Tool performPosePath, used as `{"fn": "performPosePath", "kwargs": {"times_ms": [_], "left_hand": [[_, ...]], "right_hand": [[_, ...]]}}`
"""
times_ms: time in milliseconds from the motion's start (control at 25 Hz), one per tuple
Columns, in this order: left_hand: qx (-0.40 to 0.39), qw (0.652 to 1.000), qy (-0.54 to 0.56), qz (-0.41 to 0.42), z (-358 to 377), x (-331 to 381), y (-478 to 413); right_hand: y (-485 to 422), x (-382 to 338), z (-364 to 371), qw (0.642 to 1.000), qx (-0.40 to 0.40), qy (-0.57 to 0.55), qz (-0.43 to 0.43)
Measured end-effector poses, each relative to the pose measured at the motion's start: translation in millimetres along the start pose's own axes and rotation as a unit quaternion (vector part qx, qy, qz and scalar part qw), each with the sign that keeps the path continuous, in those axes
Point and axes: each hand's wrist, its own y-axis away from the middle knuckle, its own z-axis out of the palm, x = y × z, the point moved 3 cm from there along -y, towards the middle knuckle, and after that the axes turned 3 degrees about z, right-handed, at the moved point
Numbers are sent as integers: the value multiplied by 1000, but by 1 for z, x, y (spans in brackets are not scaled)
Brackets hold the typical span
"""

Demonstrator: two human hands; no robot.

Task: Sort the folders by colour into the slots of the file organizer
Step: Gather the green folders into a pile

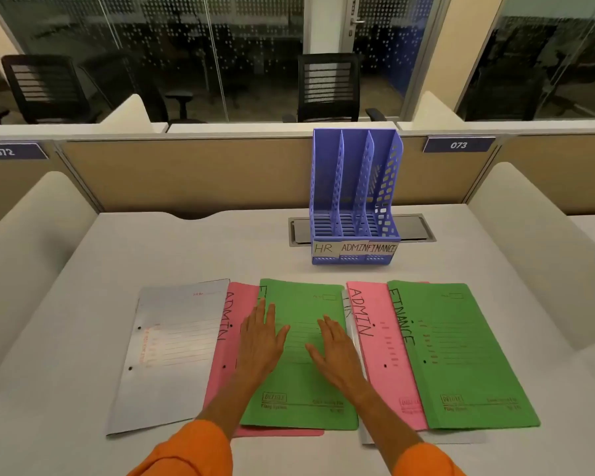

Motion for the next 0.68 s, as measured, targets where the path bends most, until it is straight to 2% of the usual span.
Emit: {"fn": "performPosePath", "kwargs": {"times_ms": [240,440,680], "left_hand": [[9,998,38,-43,13,-15,11],[12,979,116,-168,18,-28,15],[-34,953,171,-247,25,-35,3]], "right_hand": [[5,11,24,998,-50,42,17],[5,17,35,997,-53,55,19],[2,21,38,998,-48,42,21]]}}
